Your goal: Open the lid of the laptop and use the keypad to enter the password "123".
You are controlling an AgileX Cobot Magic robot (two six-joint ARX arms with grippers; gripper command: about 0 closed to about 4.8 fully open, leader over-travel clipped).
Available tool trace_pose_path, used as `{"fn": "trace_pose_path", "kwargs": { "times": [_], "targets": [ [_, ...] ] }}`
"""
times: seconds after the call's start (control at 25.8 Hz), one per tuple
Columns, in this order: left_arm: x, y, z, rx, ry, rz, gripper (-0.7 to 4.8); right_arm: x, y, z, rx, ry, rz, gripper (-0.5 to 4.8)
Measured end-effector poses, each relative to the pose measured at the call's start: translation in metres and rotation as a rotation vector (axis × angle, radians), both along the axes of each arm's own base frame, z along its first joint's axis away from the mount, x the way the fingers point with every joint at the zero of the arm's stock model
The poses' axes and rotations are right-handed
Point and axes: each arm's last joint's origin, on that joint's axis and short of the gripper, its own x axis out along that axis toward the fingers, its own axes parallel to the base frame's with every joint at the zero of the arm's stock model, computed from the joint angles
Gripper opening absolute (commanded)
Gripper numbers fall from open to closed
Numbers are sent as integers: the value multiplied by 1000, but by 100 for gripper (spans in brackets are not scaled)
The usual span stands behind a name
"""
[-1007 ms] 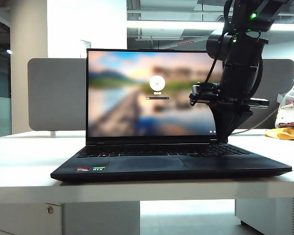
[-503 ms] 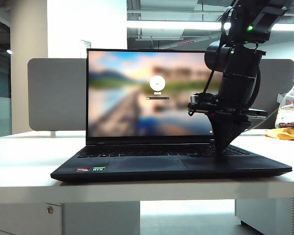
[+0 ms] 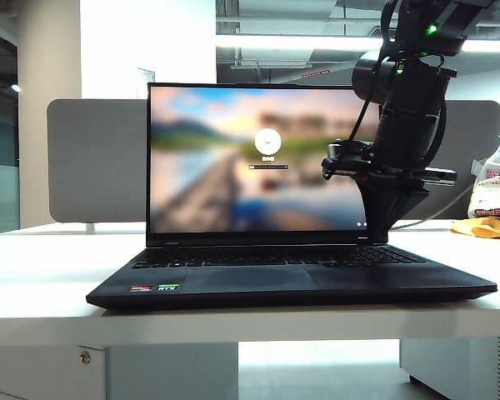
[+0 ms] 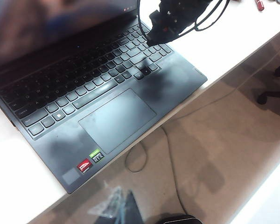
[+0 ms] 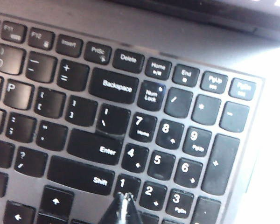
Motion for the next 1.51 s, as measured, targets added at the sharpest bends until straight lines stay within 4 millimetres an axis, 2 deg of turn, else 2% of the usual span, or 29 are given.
{"fn": "trace_pose_path", "kwargs": {
  "times": [0.15, 0.27, 0.5, 0.74, 0.89, 1.28, 1.51],
  "targets": [
    [0, 0, 0, 0, 0, 0, -5, 4, -11, -5, -22, 16, -35, -6],
    [0, 0, 0, 0, 0, 0, -5, 4, -10, -14, -32, 55, -32, -6],
    [0, 0, 0, 0, 0, 1, -5, 7, -9, -19, -16, 62, -24, -6],
    [0, 0, 0, 0, 0, 1, -5, 7, -9, -18, -12, 60, -23, -6],
    [0, 0, 0, 1, -1, 1, -5, 4, -10, 0, -16, -6, -31, -6],
    [0, 0, 0, 0, 0, 1, -5, 2, -12, -4, -58, 20, -28, -6],
    [0, 0, 0, 1, 0, 1, -5, 4, -13, -16, -94, 51, -31, -6]
  ]
}}
